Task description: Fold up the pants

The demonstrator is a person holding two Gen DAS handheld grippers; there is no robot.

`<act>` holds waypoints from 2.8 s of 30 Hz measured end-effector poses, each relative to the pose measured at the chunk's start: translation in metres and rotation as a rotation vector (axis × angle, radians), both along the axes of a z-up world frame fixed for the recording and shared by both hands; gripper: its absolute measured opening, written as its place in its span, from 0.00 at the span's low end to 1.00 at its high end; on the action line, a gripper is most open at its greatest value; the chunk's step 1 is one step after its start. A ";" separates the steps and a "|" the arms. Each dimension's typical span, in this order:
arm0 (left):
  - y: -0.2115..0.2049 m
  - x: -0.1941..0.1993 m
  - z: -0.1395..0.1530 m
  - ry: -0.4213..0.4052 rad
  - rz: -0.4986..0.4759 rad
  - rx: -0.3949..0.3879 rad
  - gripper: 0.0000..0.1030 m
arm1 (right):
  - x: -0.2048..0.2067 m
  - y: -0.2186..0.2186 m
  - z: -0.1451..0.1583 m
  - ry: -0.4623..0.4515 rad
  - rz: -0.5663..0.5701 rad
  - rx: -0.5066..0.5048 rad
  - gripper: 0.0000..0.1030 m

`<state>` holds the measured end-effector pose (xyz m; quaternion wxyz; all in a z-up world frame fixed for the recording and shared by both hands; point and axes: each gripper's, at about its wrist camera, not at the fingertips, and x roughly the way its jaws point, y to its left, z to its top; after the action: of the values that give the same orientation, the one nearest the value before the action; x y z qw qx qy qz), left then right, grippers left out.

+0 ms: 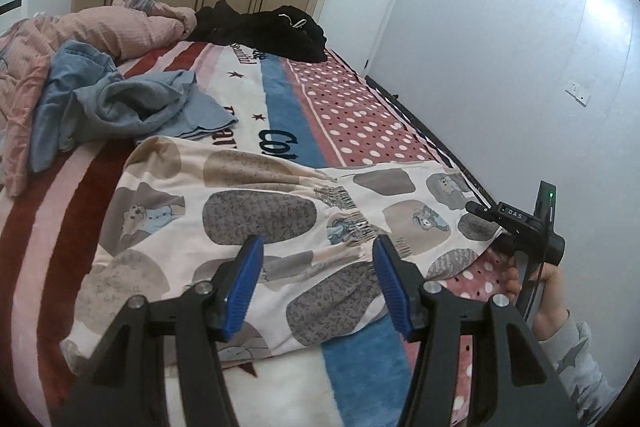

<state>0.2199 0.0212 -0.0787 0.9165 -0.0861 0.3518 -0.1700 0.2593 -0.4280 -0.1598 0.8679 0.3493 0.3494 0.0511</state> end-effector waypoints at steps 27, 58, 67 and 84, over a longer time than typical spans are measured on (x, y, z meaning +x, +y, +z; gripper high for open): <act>0.180 -0.021 -0.011 -0.044 0.179 -0.098 0.55 | 0.017 0.358 0.118 -0.226 0.705 -0.432 0.05; 0.044 0.034 -0.036 0.088 -0.024 0.117 0.64 | -0.036 0.264 0.067 -0.126 0.853 -0.421 0.46; 0.036 0.051 -0.059 0.101 0.134 0.368 0.20 | -0.028 0.251 0.055 -0.149 0.835 -0.350 0.46; 0.118 0.019 -0.048 0.116 0.214 0.147 0.46 | -0.013 0.249 0.064 -0.129 0.715 -0.429 0.47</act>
<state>0.2384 0.1392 -0.1271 0.9114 -0.0655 0.4044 -0.0400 0.2466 -0.1793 -0.0963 0.8687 0.0134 0.3963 0.2968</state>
